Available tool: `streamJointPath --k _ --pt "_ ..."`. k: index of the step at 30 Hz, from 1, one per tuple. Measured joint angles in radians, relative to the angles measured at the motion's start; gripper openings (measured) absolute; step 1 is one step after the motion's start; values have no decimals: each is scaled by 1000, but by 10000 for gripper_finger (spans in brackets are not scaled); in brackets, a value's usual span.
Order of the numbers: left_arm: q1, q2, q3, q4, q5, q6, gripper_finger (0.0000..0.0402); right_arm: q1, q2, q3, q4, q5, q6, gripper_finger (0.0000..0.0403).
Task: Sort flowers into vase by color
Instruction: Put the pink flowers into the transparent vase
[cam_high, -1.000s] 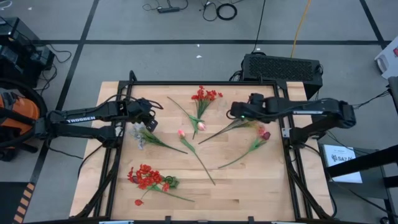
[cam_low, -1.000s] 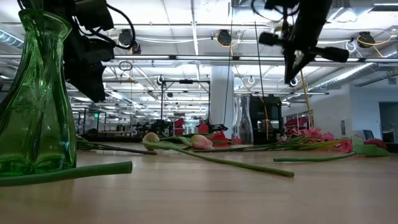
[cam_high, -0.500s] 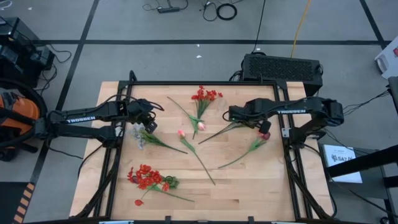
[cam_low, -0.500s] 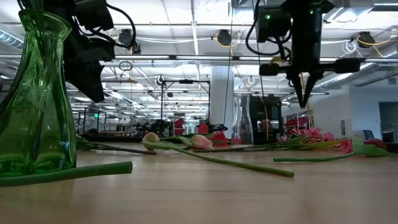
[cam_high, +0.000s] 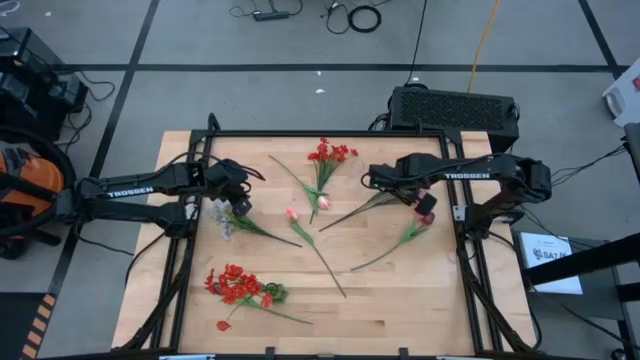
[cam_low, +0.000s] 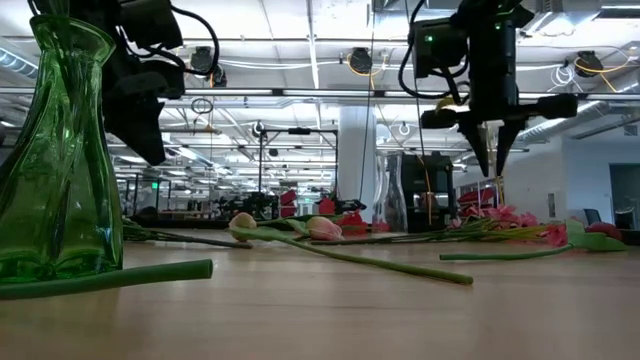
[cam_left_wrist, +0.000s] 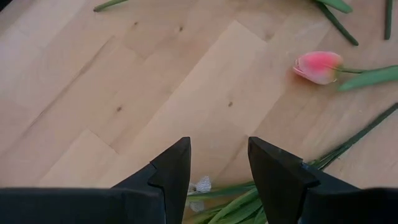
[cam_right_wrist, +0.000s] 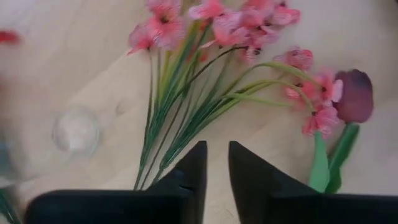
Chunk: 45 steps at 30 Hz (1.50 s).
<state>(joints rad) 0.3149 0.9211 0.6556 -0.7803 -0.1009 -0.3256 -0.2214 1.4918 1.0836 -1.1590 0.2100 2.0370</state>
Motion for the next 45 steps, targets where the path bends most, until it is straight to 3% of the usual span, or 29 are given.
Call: streamJointPath --k 7,17,23,38,45 --pt "0 0 0 0 0 -1 168 -1 1 0 -21 -4 322 145" --pt "-1 0 0 1 0 0 168 -61 48 0 58 63 327 207" --pt "-1 0 0 4 0 0 168 -72 97 -2 79 96 320 212" --pt "-1 0 0 -10 55 17 168 -141 276 -2 218 -86 200 211" --pt "-1 0 0 -33 68 16 168 -140 289 -50 287 -107 195 173"
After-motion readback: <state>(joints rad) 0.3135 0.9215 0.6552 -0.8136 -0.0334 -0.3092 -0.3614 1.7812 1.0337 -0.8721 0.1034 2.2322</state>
